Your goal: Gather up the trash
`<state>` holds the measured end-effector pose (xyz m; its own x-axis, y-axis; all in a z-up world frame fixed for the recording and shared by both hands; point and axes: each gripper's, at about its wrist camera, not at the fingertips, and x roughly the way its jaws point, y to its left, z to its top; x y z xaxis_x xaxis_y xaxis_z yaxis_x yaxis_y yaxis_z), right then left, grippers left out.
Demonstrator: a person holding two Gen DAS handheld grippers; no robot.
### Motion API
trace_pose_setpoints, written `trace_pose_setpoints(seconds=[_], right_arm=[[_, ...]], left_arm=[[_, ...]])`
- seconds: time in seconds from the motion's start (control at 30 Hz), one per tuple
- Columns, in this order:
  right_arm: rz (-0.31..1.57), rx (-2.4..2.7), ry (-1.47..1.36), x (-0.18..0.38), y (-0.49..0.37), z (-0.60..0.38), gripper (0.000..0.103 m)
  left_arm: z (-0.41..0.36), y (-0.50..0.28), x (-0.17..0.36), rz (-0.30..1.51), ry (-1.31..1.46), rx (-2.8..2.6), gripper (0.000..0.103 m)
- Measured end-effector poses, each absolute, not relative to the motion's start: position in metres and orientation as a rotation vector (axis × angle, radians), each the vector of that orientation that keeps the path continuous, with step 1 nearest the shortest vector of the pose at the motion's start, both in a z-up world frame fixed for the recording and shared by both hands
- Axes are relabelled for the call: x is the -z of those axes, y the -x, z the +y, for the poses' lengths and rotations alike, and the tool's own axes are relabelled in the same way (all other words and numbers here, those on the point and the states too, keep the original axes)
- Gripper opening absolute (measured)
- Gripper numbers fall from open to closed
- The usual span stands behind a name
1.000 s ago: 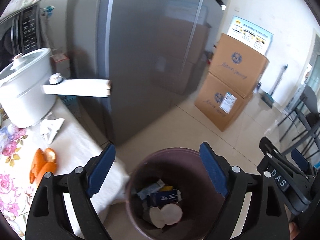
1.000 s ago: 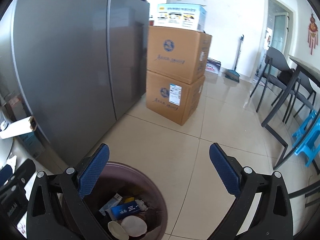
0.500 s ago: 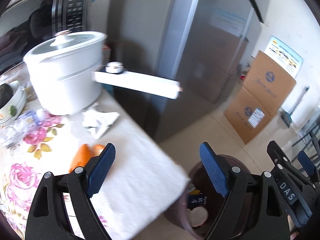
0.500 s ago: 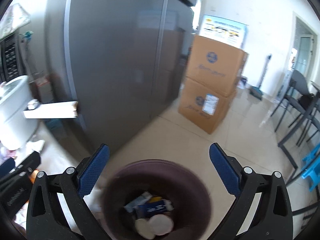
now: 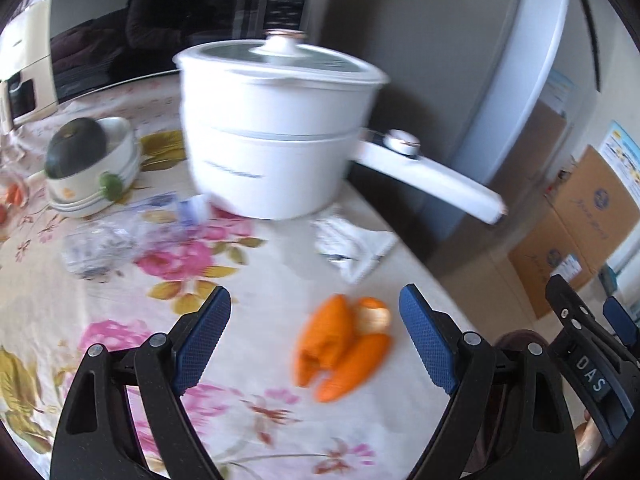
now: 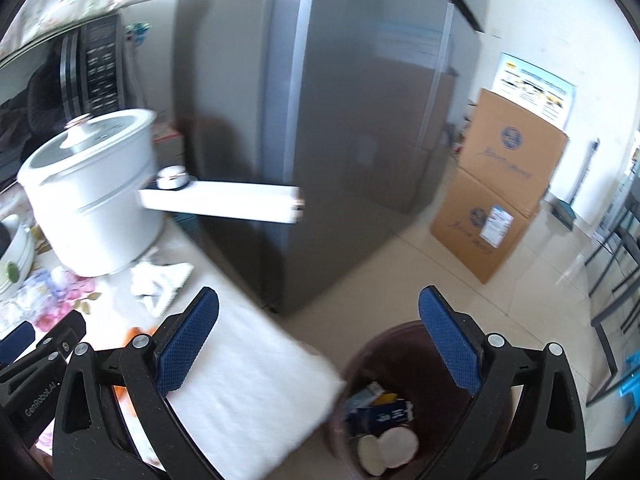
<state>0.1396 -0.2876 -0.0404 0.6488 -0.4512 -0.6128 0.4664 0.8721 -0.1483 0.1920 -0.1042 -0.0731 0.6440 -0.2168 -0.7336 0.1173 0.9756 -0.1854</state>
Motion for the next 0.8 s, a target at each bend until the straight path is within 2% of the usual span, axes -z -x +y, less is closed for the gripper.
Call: trace_pose_setpoints(seconds=[0.27,0.53,0.8], right_arm=[[0.716,0.418,0.012,0.054,-0.170,-0.230,0.096],[0.727,0.355,0.004,0.058,-0.186,-0.196,0.096],[0.745,0.368,-0.033,0.060,-0.195,-0.203,0.096]], left_arm=[[-0.046,-0.218,0.093,0.893,0.072,0.090,0.084],[-0.029,-0.262,0.120,0.945,-0.285,0.064,0.084],[-0.007,-0.295,0.153,1.035,-0.464,0.138,0.086]])
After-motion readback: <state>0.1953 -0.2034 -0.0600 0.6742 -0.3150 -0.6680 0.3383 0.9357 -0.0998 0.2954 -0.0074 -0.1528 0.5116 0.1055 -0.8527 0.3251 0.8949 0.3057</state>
